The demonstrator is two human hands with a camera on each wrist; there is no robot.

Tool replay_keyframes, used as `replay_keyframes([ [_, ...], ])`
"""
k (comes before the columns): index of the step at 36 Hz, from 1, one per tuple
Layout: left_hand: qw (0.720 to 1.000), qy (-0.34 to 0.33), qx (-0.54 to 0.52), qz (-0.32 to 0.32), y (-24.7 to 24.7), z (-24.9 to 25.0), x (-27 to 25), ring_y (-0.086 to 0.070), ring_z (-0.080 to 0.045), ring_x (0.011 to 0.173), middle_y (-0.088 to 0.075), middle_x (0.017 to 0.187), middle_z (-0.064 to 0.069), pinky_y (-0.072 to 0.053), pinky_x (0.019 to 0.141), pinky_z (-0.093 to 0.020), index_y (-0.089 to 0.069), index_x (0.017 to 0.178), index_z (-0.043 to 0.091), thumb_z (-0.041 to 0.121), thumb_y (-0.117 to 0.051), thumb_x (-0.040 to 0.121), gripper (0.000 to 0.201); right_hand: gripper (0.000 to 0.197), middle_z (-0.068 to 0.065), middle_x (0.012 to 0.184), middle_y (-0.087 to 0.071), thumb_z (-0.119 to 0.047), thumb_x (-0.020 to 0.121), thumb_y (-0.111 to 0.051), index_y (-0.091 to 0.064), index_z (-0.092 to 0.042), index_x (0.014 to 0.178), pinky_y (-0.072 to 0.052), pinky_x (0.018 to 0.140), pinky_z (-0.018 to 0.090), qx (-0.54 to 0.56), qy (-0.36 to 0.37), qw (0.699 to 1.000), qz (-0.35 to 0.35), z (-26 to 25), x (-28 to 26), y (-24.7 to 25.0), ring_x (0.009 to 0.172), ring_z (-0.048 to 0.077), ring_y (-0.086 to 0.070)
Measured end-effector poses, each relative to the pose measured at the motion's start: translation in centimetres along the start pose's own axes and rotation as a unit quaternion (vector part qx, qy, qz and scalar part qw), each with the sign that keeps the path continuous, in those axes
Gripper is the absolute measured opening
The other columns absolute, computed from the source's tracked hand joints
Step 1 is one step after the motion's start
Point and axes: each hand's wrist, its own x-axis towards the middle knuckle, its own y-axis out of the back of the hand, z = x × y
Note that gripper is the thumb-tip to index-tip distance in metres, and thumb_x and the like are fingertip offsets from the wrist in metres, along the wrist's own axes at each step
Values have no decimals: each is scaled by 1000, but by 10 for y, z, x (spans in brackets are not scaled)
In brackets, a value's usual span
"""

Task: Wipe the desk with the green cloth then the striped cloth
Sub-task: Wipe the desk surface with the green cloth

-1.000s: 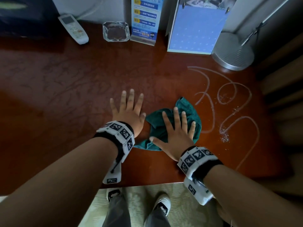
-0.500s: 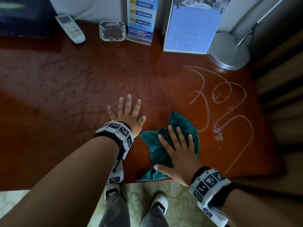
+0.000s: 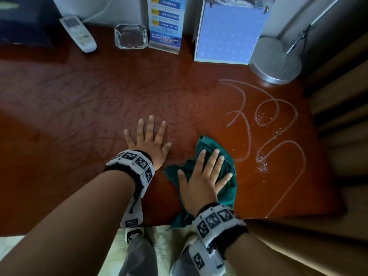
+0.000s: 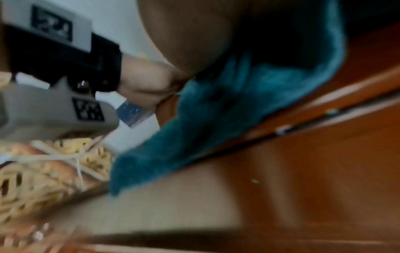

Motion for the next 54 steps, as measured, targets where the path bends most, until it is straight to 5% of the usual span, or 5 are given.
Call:
replay_keyframes([
  [4,1000,2,1,0,-1,0,2,34,-25,137,42,146,3,16,109,-59,30,140,36,57,-6,96,61,77,18,159,-5,-61,91,-16,-15,-14,152,-7,109,67,-42,64,997,29,14,-4,-7,145,35,-5],
  [24,999,-1,1,51,-9,-4,5,25,-22,142,31,153,6,10,112,-57,20,145,39,58,-11,95,62,71,-6,160,15,-58,92,-32,9,-43,148,7,112,53,-131,364,917,-100,128,19,38,146,16,16],
  [35,1000,-13,-2,14,-2,-5,4,31,-24,139,38,149,5,14,110,-58,26,142,38,59,-8,94,63,75,-7,147,44,-79,74,-13,26,-59,134,27,106,54,-94,175,977,-77,109,-6,30,135,17,41],
  [47,1000,-5,13,-21,5,-1,-1,32,-27,138,41,147,2,12,110,-62,32,140,34,58,-3,95,62,76,-15,141,49,-88,70,-12,34,-63,125,26,104,58,-113,202,963,-134,112,8,39,130,16,46],
  [54,997,-11,45,60,26,12,1,8,-26,144,-2,156,-6,9,107,-67,-10,147,28,60,-2,92,64,75,-12,139,52,-82,70,-15,38,-64,121,24,106,58,-152,222,948,-169,112,23,50,130,17,47],
])
